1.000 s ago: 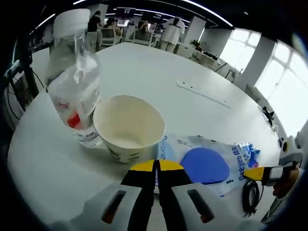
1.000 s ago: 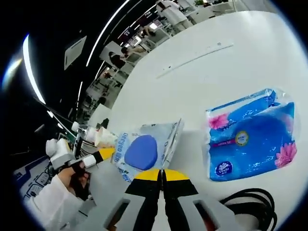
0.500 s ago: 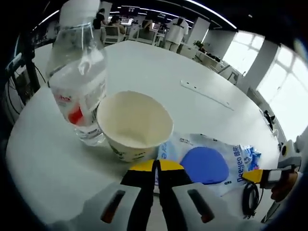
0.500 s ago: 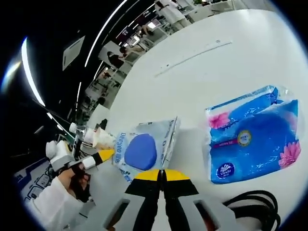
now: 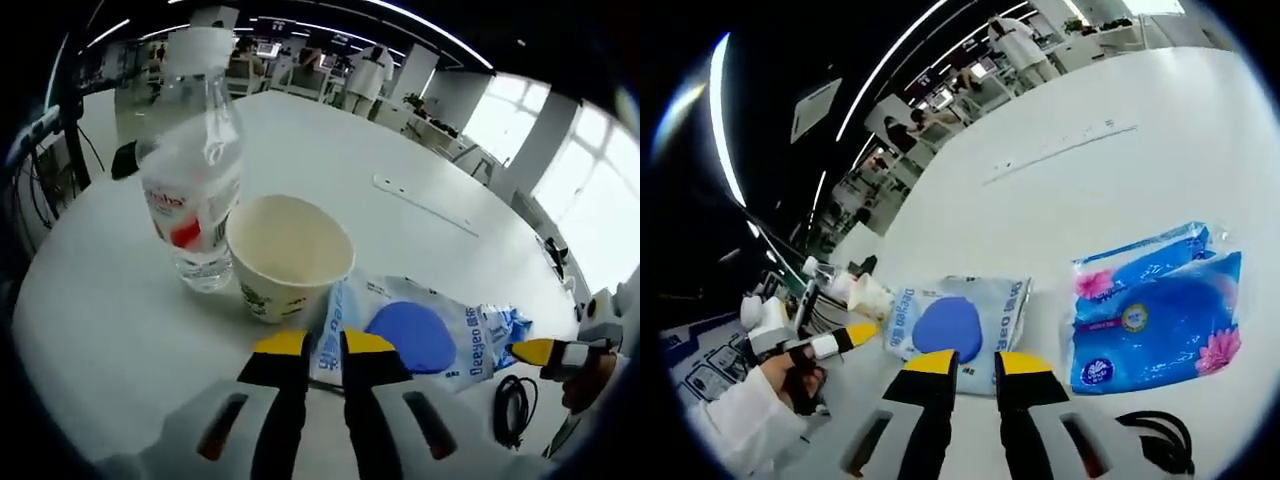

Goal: Arrange the tabletop items into an orderly group along one side of the table until the central work area is clear of visible clutter.

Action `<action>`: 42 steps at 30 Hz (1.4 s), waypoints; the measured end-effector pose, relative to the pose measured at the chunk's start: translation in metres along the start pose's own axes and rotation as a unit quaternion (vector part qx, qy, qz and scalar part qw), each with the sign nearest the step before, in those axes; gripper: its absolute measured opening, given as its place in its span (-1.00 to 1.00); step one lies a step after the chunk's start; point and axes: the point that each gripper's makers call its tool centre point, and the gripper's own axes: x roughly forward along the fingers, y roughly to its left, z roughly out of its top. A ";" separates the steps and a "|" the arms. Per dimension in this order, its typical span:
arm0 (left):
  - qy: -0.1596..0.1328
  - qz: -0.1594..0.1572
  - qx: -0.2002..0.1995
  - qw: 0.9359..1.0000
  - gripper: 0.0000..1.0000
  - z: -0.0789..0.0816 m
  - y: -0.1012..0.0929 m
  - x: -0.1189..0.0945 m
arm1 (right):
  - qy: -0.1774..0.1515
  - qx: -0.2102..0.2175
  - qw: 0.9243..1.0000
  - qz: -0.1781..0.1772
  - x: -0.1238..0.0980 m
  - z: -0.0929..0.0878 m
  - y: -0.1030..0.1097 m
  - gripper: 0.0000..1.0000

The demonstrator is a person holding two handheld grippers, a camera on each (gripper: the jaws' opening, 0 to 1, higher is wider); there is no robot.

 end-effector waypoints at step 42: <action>-0.015 -0.015 0.035 0.999 0.51 -0.035 -0.036 -0.081 | -0.068 -0.006 0.998 0.011 -0.125 -0.007 -0.032 -0.12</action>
